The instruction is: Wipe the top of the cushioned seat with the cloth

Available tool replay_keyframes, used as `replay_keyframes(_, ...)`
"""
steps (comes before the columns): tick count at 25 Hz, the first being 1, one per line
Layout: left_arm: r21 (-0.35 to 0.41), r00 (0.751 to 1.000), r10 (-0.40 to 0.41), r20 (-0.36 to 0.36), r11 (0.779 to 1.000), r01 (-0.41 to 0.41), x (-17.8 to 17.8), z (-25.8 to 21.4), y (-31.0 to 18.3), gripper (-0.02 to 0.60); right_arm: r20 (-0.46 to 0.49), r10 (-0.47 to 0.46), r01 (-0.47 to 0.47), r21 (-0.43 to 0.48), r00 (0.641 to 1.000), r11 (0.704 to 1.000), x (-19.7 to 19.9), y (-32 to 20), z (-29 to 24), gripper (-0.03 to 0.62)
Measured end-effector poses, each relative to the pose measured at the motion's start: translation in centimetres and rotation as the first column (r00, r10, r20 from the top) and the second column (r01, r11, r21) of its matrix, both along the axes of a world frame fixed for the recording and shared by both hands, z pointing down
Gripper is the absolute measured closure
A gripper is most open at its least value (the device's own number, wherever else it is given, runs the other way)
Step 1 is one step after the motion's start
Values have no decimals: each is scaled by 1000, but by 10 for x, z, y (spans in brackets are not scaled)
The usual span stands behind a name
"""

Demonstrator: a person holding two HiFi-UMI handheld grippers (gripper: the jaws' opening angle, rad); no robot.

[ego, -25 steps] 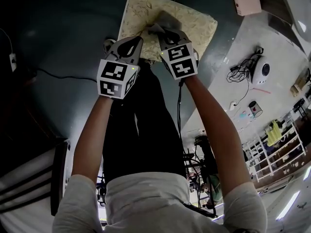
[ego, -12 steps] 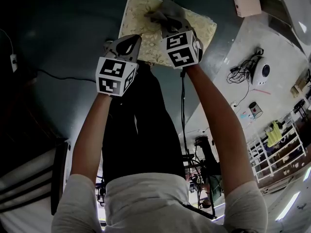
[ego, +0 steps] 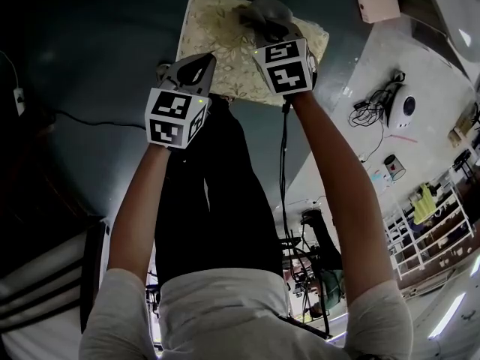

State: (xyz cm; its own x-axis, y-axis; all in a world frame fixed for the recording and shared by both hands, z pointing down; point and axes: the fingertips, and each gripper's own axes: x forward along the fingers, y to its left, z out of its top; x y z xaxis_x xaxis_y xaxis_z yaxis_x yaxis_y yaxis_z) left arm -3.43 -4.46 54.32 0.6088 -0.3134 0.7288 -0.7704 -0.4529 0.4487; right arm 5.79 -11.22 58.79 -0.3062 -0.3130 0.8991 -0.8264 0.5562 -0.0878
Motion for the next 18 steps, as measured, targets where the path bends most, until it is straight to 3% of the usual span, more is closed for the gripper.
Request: replay_keyframes(18, 1, 995, 99, 1, 995, -99, 32, -3, 15, 568, 7, 106, -107, 8, 994, 994, 57, 27, -3, 574)
